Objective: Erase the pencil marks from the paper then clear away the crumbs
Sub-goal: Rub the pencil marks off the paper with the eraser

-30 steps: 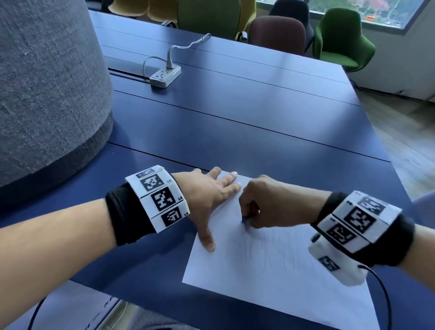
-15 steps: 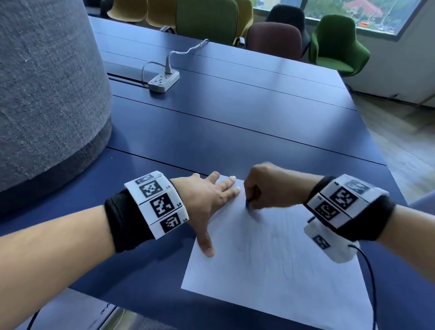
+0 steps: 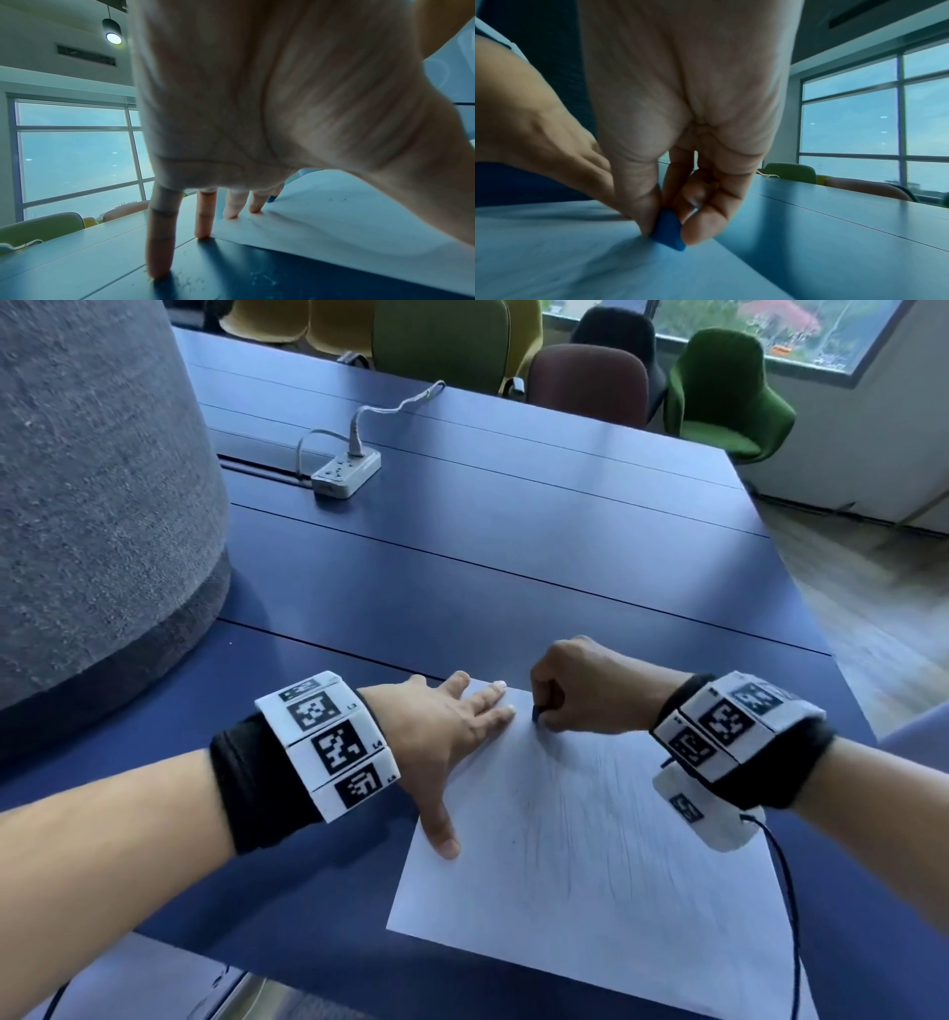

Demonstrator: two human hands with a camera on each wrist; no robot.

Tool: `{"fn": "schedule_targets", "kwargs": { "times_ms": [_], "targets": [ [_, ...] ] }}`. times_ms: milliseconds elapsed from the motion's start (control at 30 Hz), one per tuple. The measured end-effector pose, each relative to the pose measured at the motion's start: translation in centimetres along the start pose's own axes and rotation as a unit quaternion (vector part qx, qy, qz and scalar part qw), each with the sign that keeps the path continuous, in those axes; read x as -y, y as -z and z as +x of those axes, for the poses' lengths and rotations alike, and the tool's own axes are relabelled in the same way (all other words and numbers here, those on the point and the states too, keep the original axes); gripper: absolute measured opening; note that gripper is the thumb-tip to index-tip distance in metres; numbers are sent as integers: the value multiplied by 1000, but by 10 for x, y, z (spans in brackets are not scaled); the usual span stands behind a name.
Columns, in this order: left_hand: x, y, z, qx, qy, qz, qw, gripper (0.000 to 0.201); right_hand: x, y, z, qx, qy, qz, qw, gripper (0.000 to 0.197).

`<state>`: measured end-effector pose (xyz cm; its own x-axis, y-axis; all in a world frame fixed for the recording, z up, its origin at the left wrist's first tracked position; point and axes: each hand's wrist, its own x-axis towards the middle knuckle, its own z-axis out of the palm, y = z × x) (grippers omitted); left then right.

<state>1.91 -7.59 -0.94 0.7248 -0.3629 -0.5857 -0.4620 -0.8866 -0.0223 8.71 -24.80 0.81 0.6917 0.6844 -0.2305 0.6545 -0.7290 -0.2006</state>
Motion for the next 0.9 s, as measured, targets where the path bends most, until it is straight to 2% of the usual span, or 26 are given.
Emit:
{"fn": "schedule_targets", "kwargs": {
  "times_ms": [67,167,233,333,400,500,533,667,833,900],
  "targets": [
    [1,-1,1,-1,-1,0,1000,143,12,-6,-13,18,14,2,1000,8],
    [1,0,1,0,-4,6,1000,141,28,-12,-28,95,58,27,993,2],
    [0,2,1,-4,-9,10,1000,138,23,-10,-22,80,65,17,995,4],
    [-1,1,2,-2,-9,11,1000,137,12,-11,-16,11,31,16,999,4],
    [-1,1,3,1,-7,13,1000,138,19,-16,-25,25,39,16,999,5],
    [-1,2,2,9,-2,12,1000,138,34,-21,-41,98,72,48,991,7],
    [-1,2,2,9,-3,14,1000,138,34,-19,-40,100,74,49,991,7],
    [-1,2,1,1,-6,12,1000,139,26,-19,-29,33,58,42,997,10],
    [-4,2,0,12,3,18,1000,139,47,-26,-45,111,102,58,987,9],
    [-3,2,0,9,-1,14,1000,138,43,-22,-37,85,94,45,991,9]
  ]
}}
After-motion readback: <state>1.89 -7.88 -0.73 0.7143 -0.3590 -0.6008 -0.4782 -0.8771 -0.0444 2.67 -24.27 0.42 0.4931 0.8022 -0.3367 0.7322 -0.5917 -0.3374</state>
